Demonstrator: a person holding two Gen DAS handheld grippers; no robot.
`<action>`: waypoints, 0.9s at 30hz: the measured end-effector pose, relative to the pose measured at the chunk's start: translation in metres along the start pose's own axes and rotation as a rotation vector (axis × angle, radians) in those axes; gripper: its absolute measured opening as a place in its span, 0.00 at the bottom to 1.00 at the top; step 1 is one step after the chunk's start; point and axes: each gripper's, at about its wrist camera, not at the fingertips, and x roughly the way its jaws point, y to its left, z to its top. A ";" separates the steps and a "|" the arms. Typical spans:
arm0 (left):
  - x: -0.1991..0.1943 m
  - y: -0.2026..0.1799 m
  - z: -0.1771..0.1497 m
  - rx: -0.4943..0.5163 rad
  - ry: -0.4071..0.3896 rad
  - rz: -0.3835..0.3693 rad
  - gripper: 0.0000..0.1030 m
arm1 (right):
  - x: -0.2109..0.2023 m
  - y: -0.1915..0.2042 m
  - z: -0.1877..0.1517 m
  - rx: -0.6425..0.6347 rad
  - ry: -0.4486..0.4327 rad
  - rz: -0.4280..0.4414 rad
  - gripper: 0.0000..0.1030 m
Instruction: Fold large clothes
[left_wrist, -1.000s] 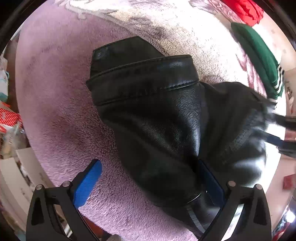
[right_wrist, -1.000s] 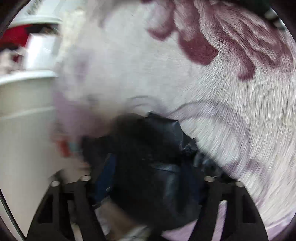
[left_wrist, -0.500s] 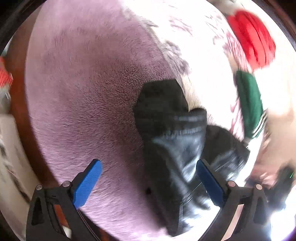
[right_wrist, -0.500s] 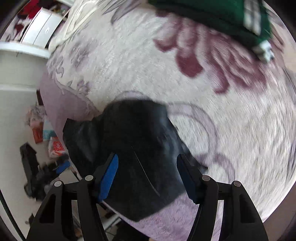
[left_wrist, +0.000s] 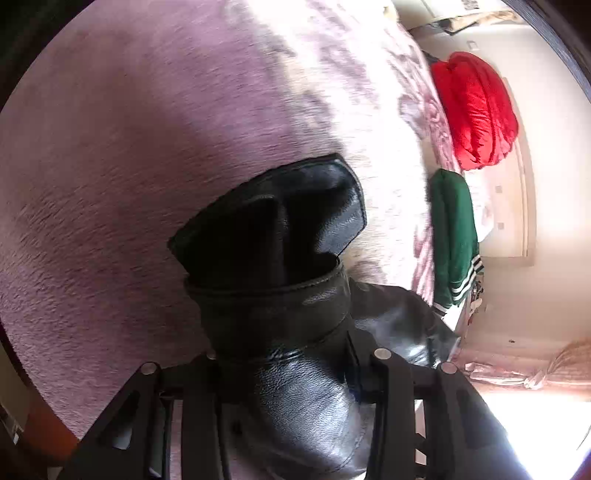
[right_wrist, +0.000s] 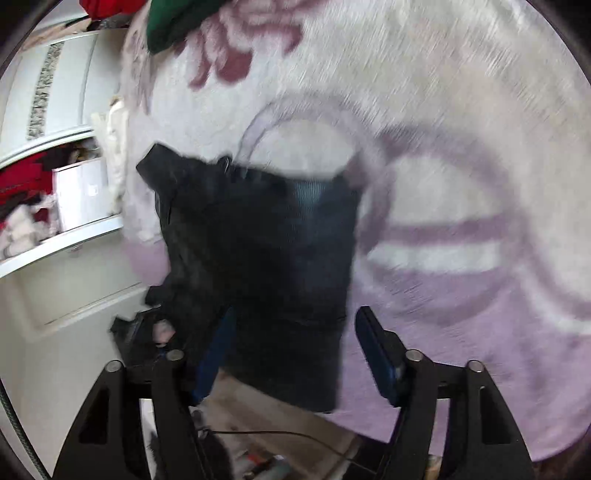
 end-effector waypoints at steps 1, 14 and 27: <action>0.005 0.007 0.003 -0.014 0.010 0.001 0.35 | 0.012 0.000 -0.001 -0.008 0.007 0.000 0.71; -0.005 0.023 0.002 -0.077 0.152 -0.159 0.50 | 0.066 -0.034 0.014 -0.011 0.132 0.238 1.00; 0.032 0.035 -0.023 -0.126 0.214 -0.230 0.69 | 0.151 -0.001 0.034 -0.031 0.147 0.359 1.00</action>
